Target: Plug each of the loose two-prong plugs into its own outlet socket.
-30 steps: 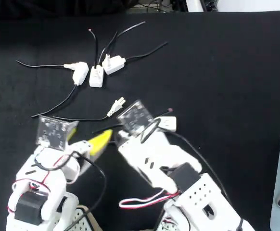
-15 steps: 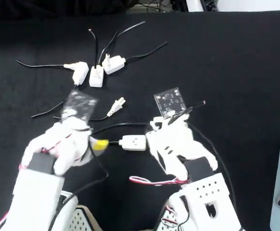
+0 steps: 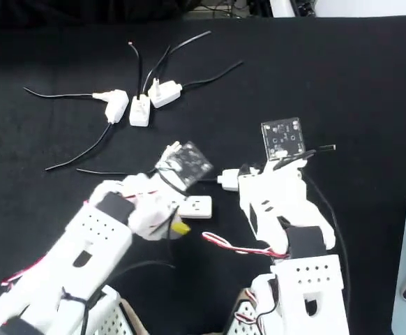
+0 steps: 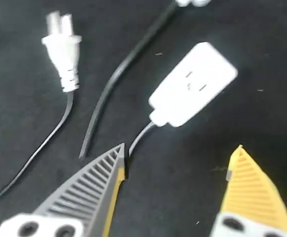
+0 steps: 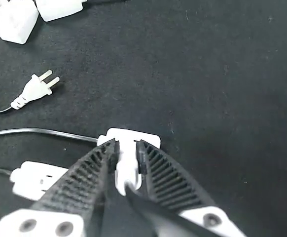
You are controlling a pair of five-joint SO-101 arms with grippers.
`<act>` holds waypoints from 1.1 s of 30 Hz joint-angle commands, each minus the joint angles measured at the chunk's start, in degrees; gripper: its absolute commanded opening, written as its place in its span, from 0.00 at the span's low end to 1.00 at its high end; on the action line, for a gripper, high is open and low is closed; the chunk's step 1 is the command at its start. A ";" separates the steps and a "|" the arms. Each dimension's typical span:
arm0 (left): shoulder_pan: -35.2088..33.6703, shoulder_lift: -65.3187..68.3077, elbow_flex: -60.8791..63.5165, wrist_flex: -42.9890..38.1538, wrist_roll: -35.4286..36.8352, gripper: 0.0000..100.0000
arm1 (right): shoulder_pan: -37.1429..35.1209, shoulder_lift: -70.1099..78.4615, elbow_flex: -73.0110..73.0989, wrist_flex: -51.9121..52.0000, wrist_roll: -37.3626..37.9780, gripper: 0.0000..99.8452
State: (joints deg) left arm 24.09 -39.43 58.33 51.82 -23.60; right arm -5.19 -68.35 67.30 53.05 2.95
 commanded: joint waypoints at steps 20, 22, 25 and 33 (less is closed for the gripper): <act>6.55 33.05 -14.11 -18.73 -0.35 0.24 | 6.51 -0.84 -3.12 -1.93 0.53 0.01; 6.02 34.11 -14.46 -19.43 -0.44 0.19 | 6.51 -0.84 -3.12 -1.93 0.53 0.01; 4.88 33.85 -14.46 -19.78 -0.35 0.12 | 6.51 -0.92 -3.12 -1.93 0.53 0.01; 0.40 25.76 -14.37 -8.18 -0.26 0.03 | 6.51 -0.92 -3.03 -1.93 0.53 0.01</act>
State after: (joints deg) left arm 26.81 -7.52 46.37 36.00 -23.52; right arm 0.26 -68.35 67.30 52.35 3.03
